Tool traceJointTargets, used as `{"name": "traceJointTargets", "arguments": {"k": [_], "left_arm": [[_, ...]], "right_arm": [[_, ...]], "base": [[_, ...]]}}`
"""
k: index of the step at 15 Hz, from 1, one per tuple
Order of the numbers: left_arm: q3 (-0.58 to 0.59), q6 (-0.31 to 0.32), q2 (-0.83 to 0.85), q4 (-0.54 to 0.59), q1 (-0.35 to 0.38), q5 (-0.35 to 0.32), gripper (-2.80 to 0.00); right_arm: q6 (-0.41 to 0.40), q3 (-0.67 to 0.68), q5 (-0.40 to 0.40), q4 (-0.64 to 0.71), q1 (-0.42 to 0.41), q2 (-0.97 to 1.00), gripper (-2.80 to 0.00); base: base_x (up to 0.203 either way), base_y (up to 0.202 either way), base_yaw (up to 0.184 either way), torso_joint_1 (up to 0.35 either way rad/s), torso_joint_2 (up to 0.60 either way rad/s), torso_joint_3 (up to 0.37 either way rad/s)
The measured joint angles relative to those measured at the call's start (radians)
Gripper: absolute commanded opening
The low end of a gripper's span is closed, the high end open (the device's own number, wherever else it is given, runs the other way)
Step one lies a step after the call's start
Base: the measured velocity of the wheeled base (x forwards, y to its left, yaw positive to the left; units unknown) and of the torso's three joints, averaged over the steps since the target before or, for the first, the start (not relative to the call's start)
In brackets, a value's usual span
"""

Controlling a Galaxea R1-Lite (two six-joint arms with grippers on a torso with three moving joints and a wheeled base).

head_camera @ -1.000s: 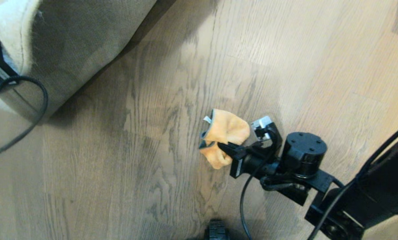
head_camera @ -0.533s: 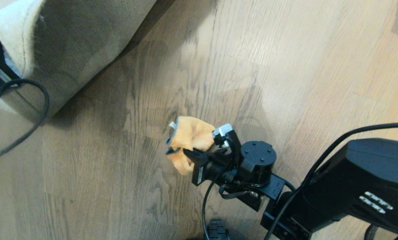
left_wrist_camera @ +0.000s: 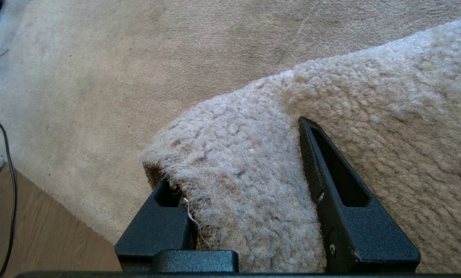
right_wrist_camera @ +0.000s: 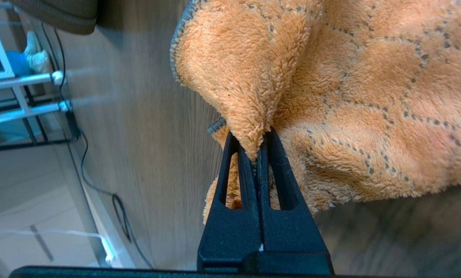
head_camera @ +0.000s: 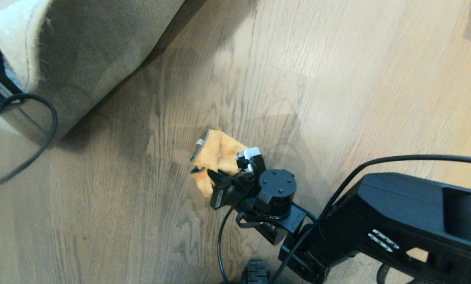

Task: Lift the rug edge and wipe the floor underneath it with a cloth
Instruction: Wipe the floor under the carpet with a rag

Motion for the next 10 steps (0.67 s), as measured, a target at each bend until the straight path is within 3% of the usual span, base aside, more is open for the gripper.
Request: {"name": "traceJointTargets", "arguments": {"k": [4, 10], "left_arm": [[0.003, 0.000, -0.003, 0.000, 0.000, 0.000, -2.80], [0.027, 0.001, -0.016, -0.001, 0.000, 0.002, -2.80]], "right_arm": [[0.017, -0.103, -0.038, -0.003, 0.001, 0.065, -2.80], [0.035, -0.136, -0.059, -0.006, -0.019, 0.086, -2.80]], "base": [[0.000, 0.000, 0.000, 0.000, 0.00, 0.000], [0.000, 0.000, 0.000, 0.000, 0.00, 0.000]]}}
